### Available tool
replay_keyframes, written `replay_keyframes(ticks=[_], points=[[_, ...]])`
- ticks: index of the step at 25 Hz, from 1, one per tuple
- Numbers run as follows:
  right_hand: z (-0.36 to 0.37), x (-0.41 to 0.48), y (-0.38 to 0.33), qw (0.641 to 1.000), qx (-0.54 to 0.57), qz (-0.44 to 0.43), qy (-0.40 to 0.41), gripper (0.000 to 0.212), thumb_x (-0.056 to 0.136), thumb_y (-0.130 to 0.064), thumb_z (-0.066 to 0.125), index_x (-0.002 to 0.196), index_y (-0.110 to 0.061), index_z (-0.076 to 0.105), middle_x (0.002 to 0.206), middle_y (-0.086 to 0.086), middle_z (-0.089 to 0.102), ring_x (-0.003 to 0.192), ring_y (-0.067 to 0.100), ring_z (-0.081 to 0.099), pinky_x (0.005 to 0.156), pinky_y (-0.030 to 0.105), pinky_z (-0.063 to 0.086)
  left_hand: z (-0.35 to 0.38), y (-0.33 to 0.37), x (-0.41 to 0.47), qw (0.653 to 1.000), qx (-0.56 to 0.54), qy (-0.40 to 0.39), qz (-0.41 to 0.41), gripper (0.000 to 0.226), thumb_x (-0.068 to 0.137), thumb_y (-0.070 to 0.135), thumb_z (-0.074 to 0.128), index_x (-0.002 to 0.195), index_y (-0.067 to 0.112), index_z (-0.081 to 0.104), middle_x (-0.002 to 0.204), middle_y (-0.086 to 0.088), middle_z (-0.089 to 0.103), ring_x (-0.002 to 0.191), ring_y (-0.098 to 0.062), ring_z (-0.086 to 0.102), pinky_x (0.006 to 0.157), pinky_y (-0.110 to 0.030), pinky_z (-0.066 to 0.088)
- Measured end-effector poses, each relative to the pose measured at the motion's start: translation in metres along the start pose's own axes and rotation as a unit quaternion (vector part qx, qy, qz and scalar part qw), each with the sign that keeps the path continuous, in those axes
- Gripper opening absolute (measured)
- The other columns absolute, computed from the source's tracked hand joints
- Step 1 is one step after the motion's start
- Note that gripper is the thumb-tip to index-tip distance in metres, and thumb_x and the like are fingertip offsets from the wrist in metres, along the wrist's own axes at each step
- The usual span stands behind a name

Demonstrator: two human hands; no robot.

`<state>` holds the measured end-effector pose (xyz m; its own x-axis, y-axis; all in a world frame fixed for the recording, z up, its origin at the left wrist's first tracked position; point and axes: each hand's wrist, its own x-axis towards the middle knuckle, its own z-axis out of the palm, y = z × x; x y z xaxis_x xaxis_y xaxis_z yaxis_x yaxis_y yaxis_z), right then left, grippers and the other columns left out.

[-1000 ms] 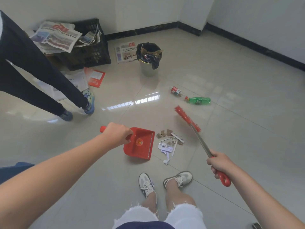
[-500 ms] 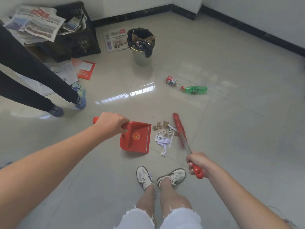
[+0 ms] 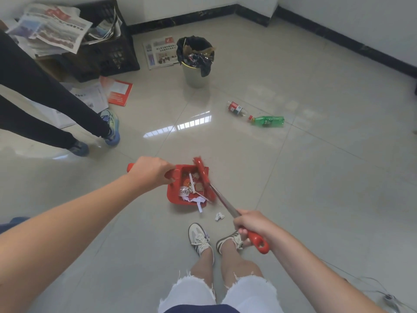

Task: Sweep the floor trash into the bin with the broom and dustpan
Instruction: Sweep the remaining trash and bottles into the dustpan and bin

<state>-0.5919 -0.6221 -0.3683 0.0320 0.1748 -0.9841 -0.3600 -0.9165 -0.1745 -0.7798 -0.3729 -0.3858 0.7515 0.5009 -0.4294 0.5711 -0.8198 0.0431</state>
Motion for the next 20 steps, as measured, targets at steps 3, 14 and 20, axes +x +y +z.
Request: replay_keyframes(ticks=[3, 14, 20], points=[[-0.028, -0.015, -0.002, 0.999, -0.025, 0.000, 0.020, 0.053, 0.081, 0.009, 0.042, 0.114, -0.028, 0.059, 0.046, 0.003, 0.036, 0.028, 0.009, 0.034, 0.038, 0.012, 0.031, 0.016, -0.018, -0.030, 0.999, -0.026, -0.006, -0.039, 0.025, 0.087, 0.050, 0.054, 0.094, 0.029, 0.065, 0.078, 0.008, 0.067, 0.075, -0.015, 0.062, 0.051, -0.022, 0.032], [-0.026, -0.026, -0.051, 0.965, -0.235, -0.075, 0.084, 0.056, 0.081, 0.009, 0.041, 0.128, -0.017, 0.054, 0.035, -0.002, 0.039, 0.026, 0.009, 0.036, 0.040, 0.013, 0.032, 0.036, -0.040, -0.116, 0.927, -0.269, 0.081, -0.250, 0.025, 0.080, 0.049, 0.069, 0.097, 0.031, 0.072, 0.089, 0.002, 0.073, 0.081, -0.022, 0.063, 0.056, -0.026, 0.037], [-0.038, -0.015, -0.090, 0.937, -0.317, -0.119, 0.087, 0.046, 0.082, 0.010, 0.040, 0.108, -0.026, 0.051, 0.040, 0.002, 0.041, 0.028, 0.011, 0.037, 0.040, 0.017, 0.035, 0.051, 0.011, -0.184, 0.873, -0.302, 0.128, -0.361, 0.018, 0.080, 0.043, 0.070, 0.097, 0.036, 0.074, 0.087, 0.000, 0.073, 0.085, -0.026, 0.065, 0.058, -0.029, 0.037]])
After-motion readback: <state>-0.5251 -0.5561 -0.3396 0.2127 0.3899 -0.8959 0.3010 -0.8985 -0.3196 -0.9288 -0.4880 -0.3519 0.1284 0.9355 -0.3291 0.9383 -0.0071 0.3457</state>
